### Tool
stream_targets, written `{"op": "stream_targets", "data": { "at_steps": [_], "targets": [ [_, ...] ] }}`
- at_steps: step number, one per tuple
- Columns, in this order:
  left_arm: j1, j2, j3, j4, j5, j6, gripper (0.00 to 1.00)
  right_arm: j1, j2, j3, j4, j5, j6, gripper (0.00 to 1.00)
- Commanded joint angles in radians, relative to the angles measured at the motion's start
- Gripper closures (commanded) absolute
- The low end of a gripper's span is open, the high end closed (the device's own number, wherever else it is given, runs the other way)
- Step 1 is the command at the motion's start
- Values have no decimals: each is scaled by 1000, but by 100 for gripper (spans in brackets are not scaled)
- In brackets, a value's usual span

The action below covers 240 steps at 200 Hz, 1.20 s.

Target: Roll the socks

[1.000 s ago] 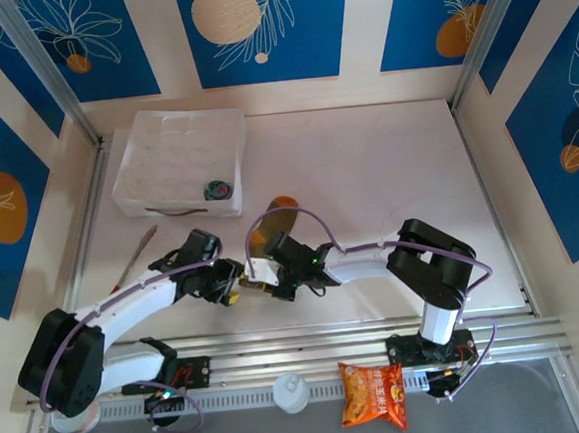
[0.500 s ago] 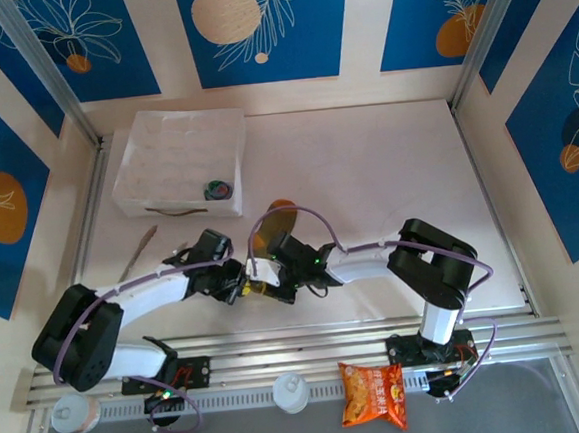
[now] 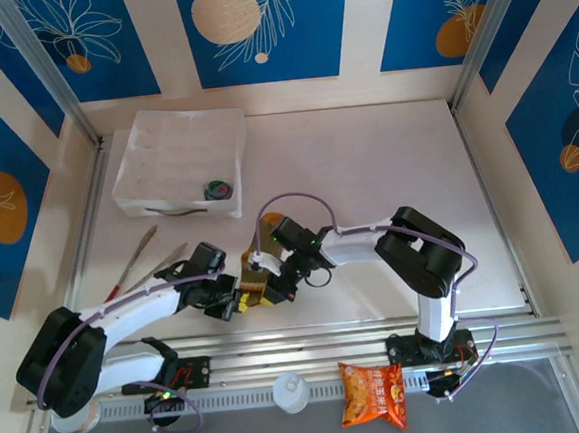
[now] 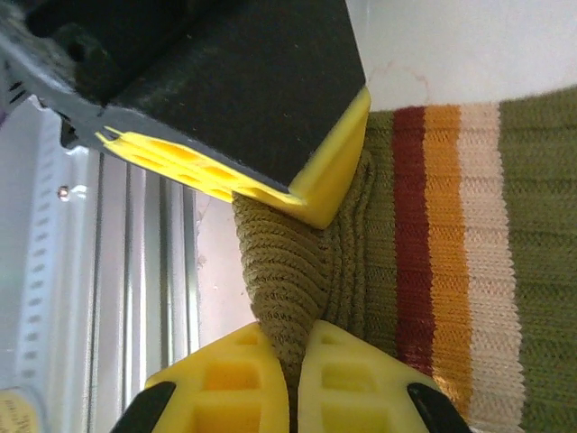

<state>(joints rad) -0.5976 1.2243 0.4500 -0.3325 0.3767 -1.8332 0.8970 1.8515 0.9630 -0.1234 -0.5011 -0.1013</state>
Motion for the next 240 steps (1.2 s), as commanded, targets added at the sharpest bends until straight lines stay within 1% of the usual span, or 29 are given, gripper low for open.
{"op": "stream_targets", "data": {
  "at_steps": [1, 17, 32, 42, 50, 62, 89, 129, 154, 199, 212, 224, 240],
  "targets": [
    [10, 89, 8, -232, -69, -69, 100, 11, -31, -10, -96, -58, 20, 86],
    [13, 138, 71, -314, -74, -59, 100, 33, -127, -97, -1, 69, -19, 73],
    [14, 187, 122, -375, -64, -53, 100, 66, -242, -184, 104, 216, -72, 62],
    [13, 221, 156, -416, -62, -43, 100, 82, -299, -217, 138, 299, -102, 57],
    [14, 245, 179, -449, -61, -36, 100, 87, -330, -225, 146, 341, -115, 56],
    [13, 276, 208, -482, -62, -35, 100, 93, -353, -224, 139, 368, -126, 55],
    [15, 323, 250, -497, -62, -44, 100, 140, -348, -214, 146, 401, -138, 53],
    [24, 353, 268, -480, -61, -48, 100, 196, -256, -152, 162, 492, -124, 54],
    [34, 371, 273, -469, -49, -39, 100, 208, -205, -121, 180, 493, -112, 54],
    [48, 374, 271, -445, -36, -23, 100, 208, -128, -79, 150, 504, -83, 62],
    [53, 371, 268, -436, -33, -18, 100, 204, -115, -70, 135, 500, -75, 68],
    [56, 364, 267, -436, -32, -15, 100, 198, -104, -62, 116, 491, -67, 77],
    [60, 346, 274, -442, -50, -5, 100, 186, -90, -56, 97, 476, -52, 86]
  ]
}}
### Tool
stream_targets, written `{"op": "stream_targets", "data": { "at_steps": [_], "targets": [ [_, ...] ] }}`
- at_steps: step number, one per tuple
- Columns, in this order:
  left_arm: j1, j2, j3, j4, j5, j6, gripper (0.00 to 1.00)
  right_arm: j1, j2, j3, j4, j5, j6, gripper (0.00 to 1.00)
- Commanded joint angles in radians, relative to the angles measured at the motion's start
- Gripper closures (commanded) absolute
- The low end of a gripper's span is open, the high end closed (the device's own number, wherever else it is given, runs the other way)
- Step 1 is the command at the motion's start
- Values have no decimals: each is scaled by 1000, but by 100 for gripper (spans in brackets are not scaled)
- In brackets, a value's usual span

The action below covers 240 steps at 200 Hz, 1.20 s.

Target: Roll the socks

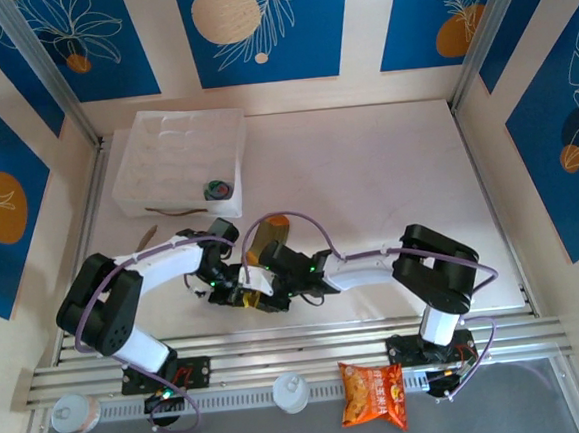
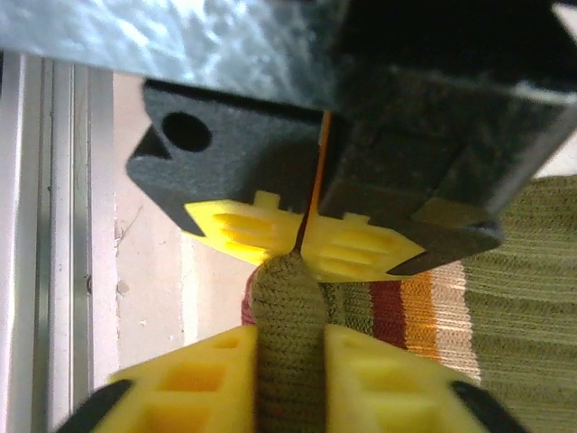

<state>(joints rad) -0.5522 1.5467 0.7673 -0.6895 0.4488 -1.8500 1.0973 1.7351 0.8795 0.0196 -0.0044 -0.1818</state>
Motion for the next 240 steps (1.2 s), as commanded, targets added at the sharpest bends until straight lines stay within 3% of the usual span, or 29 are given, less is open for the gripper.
{"op": "stream_targets", "data": {
  "at_steps": [1, 22, 69, 101, 126, 139, 169, 201, 240],
  "targets": [
    [14, 22, -42, -87, -124, 13, 100, -15, 27, 28, -48, -21, 29, 87],
    [17, 8, -28, -111, -139, 35, 100, -31, 44, 33, -70, -23, 44, 100],
    [19, -59, -35, -117, -155, 57, 98, -110, 107, 80, -147, -170, 96, 100],
    [27, -132, -46, -117, -170, 67, 70, -150, 147, 87, -164, -237, 140, 100],
    [34, -231, -44, -125, -226, 98, 34, -164, 184, 114, -201, -268, 143, 100],
    [37, -296, -42, -107, -267, 138, 27, -175, 205, 132, -222, -278, 149, 100],
    [37, -402, -89, 20, -253, 294, 34, -198, 264, 199, -291, -300, 176, 100],
    [31, -462, -220, 220, -158, 373, 52, -214, 330, 274, -371, -314, 210, 100],
    [24, -493, -275, 311, -205, 389, 53, -234, 376, 312, -410, -359, 254, 100]
  ]
}}
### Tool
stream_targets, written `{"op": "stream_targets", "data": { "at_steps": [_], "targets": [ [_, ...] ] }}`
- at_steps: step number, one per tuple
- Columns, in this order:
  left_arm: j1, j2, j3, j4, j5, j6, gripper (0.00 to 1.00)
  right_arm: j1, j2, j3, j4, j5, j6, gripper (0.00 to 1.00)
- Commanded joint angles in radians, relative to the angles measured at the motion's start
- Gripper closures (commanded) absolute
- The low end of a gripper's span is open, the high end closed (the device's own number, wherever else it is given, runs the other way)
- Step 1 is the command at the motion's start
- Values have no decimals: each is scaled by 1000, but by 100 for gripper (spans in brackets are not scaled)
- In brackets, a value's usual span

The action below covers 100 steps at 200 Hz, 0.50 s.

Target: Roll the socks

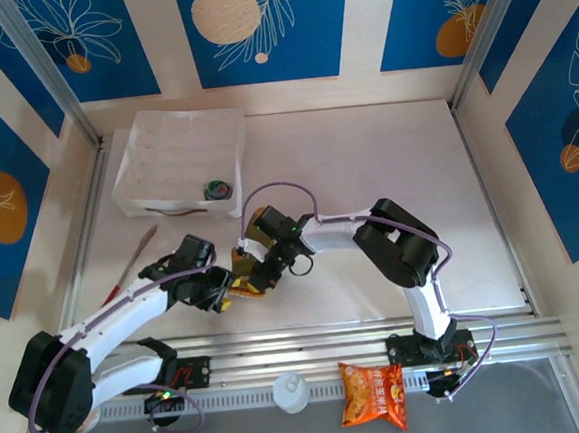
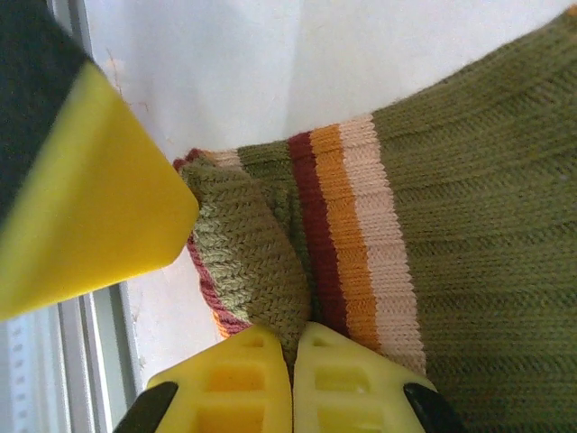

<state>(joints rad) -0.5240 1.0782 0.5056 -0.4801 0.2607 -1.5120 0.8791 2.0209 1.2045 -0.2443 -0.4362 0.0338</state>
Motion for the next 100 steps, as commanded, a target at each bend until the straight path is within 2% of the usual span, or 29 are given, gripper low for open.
{"op": "stream_targets", "data": {
  "at_steps": [1, 63, 100],
  "targets": [
    [-5, -24, -15, 104, -18, 52, 53, -16, 93, -11, -147, 72, 38, 100],
    [-10, -39, -143, 243, -29, -16, 59, -37, 155, 61, -244, 51, 67, 100],
    [-10, 40, -137, 248, -43, -5, 62, -41, 170, 97, -260, 41, 87, 100]
  ]
}}
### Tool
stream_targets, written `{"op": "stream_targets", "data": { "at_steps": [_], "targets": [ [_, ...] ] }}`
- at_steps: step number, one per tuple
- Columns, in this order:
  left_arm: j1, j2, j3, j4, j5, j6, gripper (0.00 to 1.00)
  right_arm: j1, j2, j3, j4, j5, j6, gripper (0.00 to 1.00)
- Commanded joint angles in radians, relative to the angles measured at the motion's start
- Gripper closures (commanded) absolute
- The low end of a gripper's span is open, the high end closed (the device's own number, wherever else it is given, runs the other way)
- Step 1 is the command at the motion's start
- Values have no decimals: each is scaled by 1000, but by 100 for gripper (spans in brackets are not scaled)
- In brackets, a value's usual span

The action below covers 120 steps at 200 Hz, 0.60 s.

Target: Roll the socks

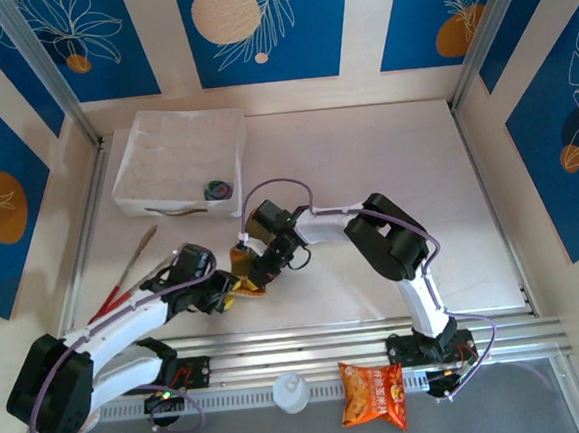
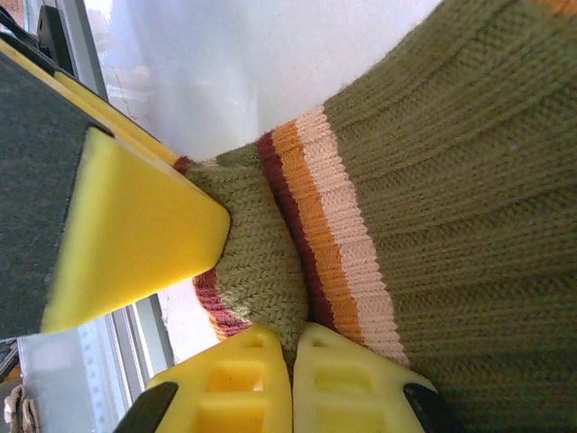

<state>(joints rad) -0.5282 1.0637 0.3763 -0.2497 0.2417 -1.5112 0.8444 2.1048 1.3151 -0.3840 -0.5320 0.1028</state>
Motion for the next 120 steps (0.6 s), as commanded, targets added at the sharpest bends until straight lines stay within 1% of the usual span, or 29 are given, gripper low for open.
{"op": "stream_targets", "data": {
  "at_steps": [1, 13, 26, 39, 52, 63, 88, 105, 120],
  "targets": [
    [-6, 58, -8, 15, -25, -6, 63, -6, 86, -13, -121, 135, 18, 100],
    [-7, 111, 6, -54, -30, -14, 69, 0, 85, -4, -120, 133, 15, 100],
    [-6, 173, 32, -141, -30, -12, 73, 7, 76, -4, -114, 137, -2, 100],
    [-5, 231, 64, -271, -27, -16, 77, 18, 47, -22, -84, 152, -29, 93],
    [-7, 272, 83, -337, -27, -13, 79, 25, -9, -67, -17, 165, -55, 85],
    [-5, 292, 93, -371, -27, -17, 79, 28, -67, -115, 56, 164, -81, 78],
    [-4, 313, 105, -391, -21, -41, 79, 40, -221, -240, 235, 161, -148, 69],
    [-3, 328, 125, -409, -25, -43, 79, 71, -331, -334, 340, 237, -224, 64],
    [-3, 340, 143, -421, -24, -37, 79, 115, -422, -411, 415, 367, -314, 59]
  ]
}}
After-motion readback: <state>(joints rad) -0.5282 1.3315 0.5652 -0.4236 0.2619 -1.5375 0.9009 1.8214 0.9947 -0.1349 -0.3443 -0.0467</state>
